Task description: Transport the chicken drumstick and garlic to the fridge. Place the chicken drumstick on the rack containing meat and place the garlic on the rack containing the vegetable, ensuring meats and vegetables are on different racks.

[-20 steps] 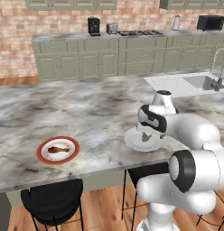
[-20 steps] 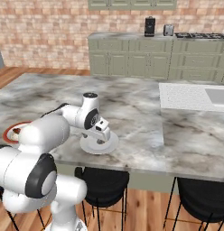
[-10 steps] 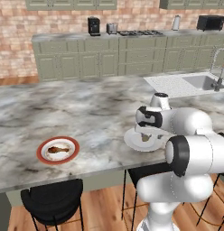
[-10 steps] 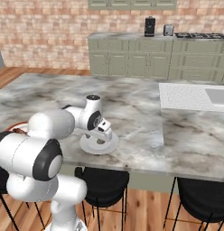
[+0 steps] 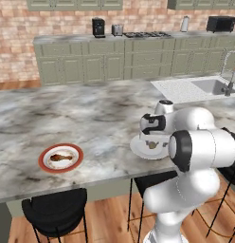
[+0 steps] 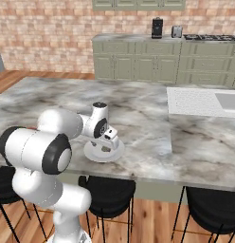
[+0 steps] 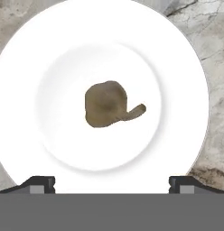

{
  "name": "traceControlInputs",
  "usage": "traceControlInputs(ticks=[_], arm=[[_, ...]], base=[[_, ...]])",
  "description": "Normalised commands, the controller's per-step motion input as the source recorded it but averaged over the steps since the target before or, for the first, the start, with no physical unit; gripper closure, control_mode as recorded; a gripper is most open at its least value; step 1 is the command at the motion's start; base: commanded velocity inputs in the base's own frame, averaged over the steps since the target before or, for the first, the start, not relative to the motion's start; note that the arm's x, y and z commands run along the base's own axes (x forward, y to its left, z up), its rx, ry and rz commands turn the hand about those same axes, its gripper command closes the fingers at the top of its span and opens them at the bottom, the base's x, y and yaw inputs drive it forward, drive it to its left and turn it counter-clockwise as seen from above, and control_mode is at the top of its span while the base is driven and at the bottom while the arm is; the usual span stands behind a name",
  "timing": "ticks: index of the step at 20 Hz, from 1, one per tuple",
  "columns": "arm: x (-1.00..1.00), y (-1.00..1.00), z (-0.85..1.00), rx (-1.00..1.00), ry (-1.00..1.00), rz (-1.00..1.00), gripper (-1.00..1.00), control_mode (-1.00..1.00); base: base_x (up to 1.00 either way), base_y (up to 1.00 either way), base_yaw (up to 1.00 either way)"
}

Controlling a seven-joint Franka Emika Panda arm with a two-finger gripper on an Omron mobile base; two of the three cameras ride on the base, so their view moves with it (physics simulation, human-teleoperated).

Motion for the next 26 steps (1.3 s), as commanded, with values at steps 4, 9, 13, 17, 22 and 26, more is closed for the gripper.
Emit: traceControlInputs(ticks=[4, 9, 13, 17, 22, 26], arm=[[0.17, -0.01, -0.22, 0.00, 0.00, 0.00, -1.00, -1.00], [0.23, -0.01, -0.20, 0.00, 0.00, 0.00, -1.00, -1.00], [0.24, 0.00, -0.20, 0.00, 0.00, 0.00, -1.00, -1.00], [0.26, 0.00, -0.22, 0.00, 0.00, 0.00, -1.00, -1.00], [0.19, -0.05, -0.19, 0.00, 0.00, 0.00, -1.00, -1.00], [0.14, -0.04, -0.16, 0.00, 0.00, 0.00, -1.00, -1.00]], base=[[0.00, 0.00, 0.00], [0.00, 0.00, 0.00], [0.00, 0.00, 0.00], [0.00, 0.00, 0.00], [0.00, 0.00, 0.00], [0.00, 0.00, 0.00]])
